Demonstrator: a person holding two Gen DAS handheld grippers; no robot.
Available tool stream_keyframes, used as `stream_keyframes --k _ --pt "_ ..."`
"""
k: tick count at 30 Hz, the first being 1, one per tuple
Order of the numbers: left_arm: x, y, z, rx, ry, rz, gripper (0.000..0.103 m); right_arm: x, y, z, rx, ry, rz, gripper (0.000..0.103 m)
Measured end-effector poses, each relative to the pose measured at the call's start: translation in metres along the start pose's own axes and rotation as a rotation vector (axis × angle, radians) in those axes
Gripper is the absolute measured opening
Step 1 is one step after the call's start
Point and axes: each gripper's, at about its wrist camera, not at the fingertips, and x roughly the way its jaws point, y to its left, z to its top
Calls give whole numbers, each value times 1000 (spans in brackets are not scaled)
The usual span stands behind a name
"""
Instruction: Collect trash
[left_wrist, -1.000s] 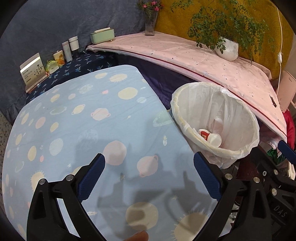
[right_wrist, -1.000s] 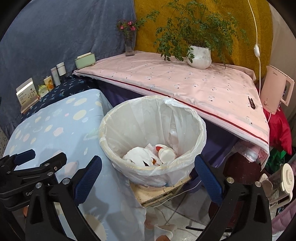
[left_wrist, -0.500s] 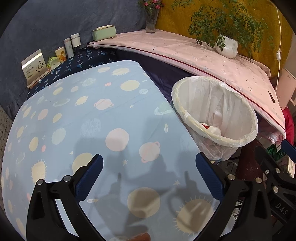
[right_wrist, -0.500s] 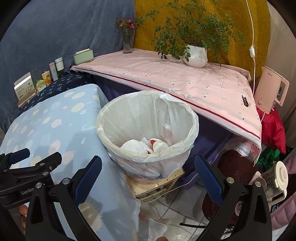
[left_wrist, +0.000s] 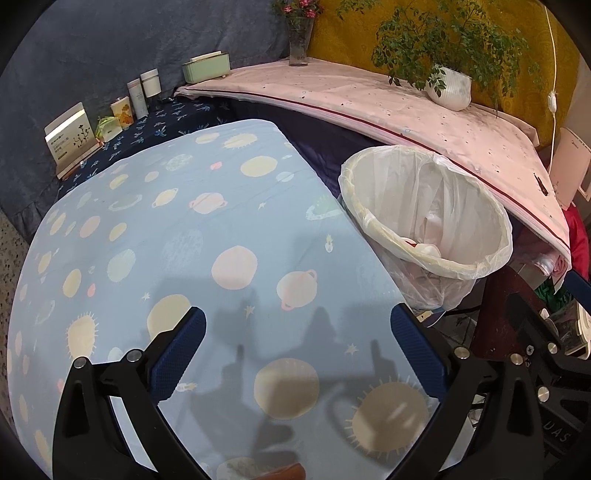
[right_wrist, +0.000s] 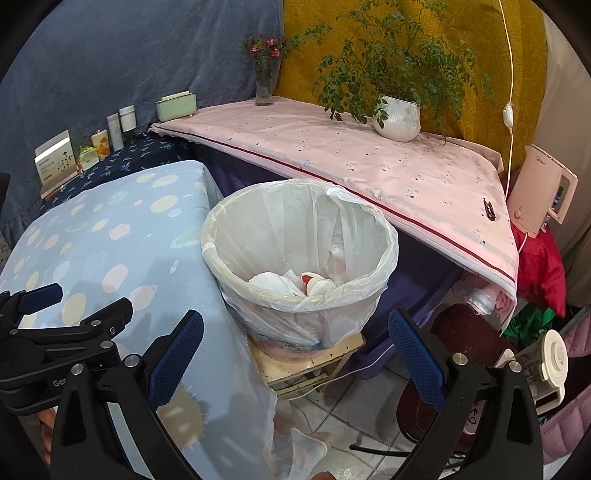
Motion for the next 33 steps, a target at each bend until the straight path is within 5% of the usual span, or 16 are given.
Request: stream_keyframes --k 33 --pt "-1 4 -9 -26 11 23 96 4 1 -10 -6 14 3 96"
